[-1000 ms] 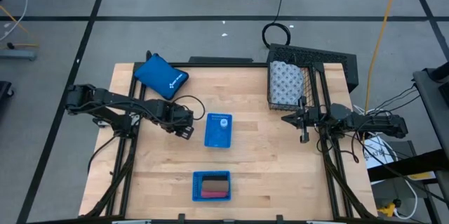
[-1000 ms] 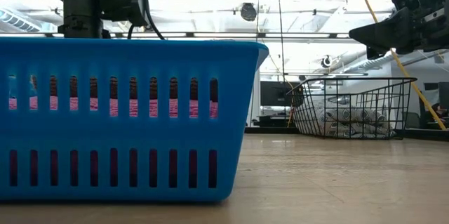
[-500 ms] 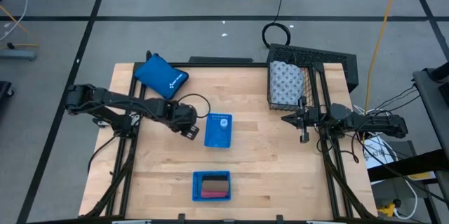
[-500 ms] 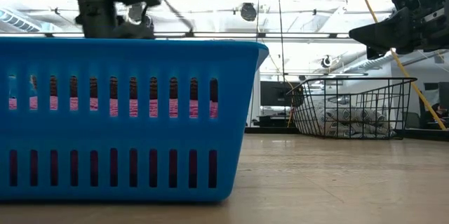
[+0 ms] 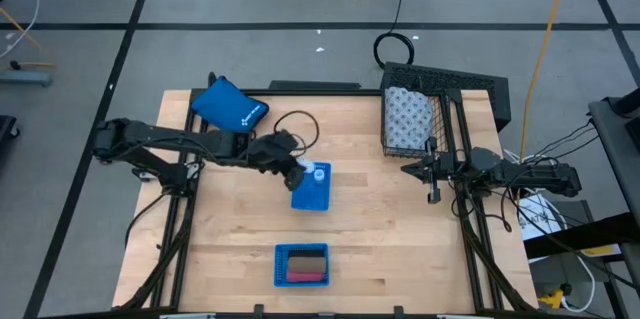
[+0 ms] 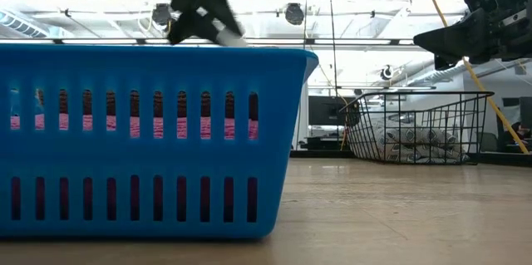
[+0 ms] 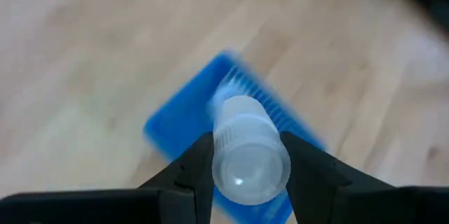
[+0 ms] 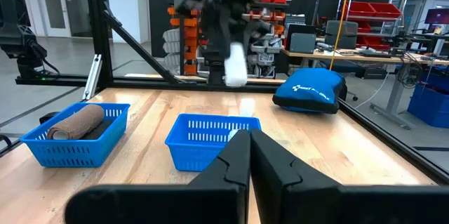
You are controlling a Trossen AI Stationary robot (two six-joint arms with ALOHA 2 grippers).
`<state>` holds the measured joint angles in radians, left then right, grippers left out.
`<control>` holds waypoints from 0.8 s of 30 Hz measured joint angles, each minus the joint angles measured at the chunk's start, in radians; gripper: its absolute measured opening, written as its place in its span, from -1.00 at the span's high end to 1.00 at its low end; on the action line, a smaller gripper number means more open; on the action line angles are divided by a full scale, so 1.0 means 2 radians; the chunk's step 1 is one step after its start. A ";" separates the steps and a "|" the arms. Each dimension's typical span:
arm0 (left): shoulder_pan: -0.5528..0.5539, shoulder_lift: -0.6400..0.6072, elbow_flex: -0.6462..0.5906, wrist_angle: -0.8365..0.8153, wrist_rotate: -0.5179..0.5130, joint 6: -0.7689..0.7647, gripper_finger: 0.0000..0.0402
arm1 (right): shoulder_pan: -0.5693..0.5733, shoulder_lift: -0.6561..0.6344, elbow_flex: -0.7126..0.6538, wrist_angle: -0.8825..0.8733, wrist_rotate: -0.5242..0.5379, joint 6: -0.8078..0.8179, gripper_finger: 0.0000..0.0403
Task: Pick & place medical supplies in basket/bin
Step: Put the bottom white pill bottle into the top blue bin
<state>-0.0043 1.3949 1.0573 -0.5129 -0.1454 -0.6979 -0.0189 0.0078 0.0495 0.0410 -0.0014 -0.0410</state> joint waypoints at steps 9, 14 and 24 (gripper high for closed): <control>0.013 0.000 0.010 0.163 0.000 0.122 0.25 | 0.000 0.000 0.000 0.000 0.000 0.000 1.00; 0.019 0.000 0.010 0.232 0.001 0.157 0.32 | 0.000 0.000 0.000 0.000 0.000 0.000 1.00; 0.018 0.000 0.010 0.301 0.021 0.182 0.32 | 0.000 0.000 0.000 0.000 0.000 0.000 1.00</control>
<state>0.0326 1.3949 1.0763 0.0883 -0.1041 -0.3344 -0.0189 0.0078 0.0497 0.0408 -0.0015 -0.0412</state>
